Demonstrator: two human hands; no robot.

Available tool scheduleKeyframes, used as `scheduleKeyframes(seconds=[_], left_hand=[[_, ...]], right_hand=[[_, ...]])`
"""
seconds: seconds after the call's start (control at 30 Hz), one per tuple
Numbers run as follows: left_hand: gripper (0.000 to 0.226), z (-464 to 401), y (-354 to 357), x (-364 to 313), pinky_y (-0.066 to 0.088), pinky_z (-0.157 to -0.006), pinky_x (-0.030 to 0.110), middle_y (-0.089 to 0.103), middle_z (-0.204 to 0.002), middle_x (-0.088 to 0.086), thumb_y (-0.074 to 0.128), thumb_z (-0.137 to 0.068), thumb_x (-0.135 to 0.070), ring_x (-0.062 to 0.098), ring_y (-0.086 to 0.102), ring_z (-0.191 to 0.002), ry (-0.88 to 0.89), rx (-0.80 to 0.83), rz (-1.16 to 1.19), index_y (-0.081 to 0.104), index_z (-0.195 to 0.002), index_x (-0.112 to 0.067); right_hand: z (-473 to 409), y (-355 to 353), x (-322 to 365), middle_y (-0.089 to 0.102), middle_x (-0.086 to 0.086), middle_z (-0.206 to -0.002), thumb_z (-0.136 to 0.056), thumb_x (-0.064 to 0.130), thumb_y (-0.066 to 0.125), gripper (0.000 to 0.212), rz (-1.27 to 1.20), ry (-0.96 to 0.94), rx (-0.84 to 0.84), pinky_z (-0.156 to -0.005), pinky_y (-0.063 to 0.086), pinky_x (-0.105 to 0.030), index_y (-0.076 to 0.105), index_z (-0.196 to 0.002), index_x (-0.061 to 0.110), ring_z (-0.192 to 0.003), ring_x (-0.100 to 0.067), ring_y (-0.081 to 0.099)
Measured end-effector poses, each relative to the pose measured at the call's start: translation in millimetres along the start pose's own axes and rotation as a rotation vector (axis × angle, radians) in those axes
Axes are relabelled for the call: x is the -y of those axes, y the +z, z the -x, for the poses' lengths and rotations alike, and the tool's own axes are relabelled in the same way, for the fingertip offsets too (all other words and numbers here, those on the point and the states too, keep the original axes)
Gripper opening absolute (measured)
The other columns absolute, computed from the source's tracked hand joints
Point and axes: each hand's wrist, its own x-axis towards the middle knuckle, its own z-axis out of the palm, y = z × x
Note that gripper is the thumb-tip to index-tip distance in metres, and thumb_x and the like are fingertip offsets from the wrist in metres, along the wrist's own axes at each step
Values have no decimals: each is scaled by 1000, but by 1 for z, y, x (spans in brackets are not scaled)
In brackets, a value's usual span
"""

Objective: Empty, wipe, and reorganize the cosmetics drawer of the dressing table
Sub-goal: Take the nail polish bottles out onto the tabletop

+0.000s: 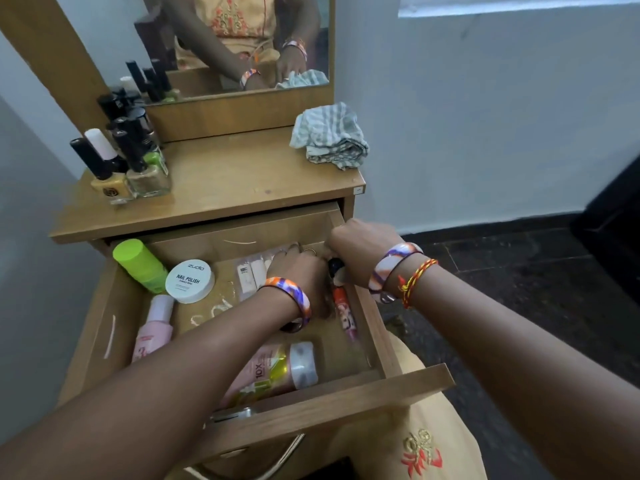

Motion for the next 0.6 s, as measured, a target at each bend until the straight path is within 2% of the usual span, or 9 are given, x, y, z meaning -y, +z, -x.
scheduleKeyframes(seconds=[0.13, 0.23, 0.3, 0.4, 0.47, 0.53, 0.6], left_hand=[[42, 0, 3, 5, 44, -87, 33, 67, -107, 5, 73, -66, -39, 30, 58, -104, 14, -53, 69, 64, -104, -23], [33, 3, 1, 8, 49, -75, 31, 70, -95, 5, 68, -65, -35, 30, 64, -91, 21, -113, 137, 66, -93, -20], [28, 6, -8, 10, 52, -70, 32, 69, -92, 6, 68, -67, -30, 30, 64, -88, 6, -120, 208, 66, -91, -15], [36, 11, -26, 20, 51, -75, 33, 68, -99, 5, 77, -67, -22, 26, 64, -93, -22, -51, 384, 66, -99, -12], [34, 17, -39, 33, 51, -74, 30, 66, -91, -1, 78, -69, -15, 21, 63, -87, -39, -1, 598, 67, -101, -15], [30, 26, -48, 51, 52, -69, 23, 65, -85, -6, 72, -76, -10, 13, 62, -78, -53, 93, 903, 67, -103, -22], [23, 36, -56, 70, 57, -70, 20, 70, -88, -1, 64, -83, -4, 10, 67, -77, -70, 184, 1202, 69, -100, -18]], right_hand=[[0, 1, -1, 45, -5, -86, -92, 16, 54, 21, -6, 0, -12, -64, 40, -23, 60, -108, 5, -77, -19, 47], [-2, -2, 0, 52, -7, -89, -91, 13, 54, 18, -6, 10, -23, -52, 37, -21, 61, -105, 5, -77, -21, 50], [-4, -6, 0, 62, -8, -98, -89, 14, 53, 19, -28, 24, -54, -58, 45, -26, 64, -104, 7, -84, -25, 58], [-4, -17, -1, 67, -9, -100, -83, 17, 54, 22, -73, 46, -119, -72, 55, -35, 68, -99, 10, -91, -30, 62], [-3, -26, -1, 68, -6, -92, -80, 16, 56, 21, -135, 59, -164, -73, 56, -37, 70, -95, 11, -86, -29, 62], [-3, -38, 2, 67, -2, -81, -80, 15, 57, 20, -203, 62, -211, -68, 54, -32, 73, -92, 13, -78, -24, 61], [-5, -47, 5, 69, -5, -82, -81, 13, 56, 19, -280, 53, -278, -70, 53, -34, 74, -90, 11, -78, -24, 61]])
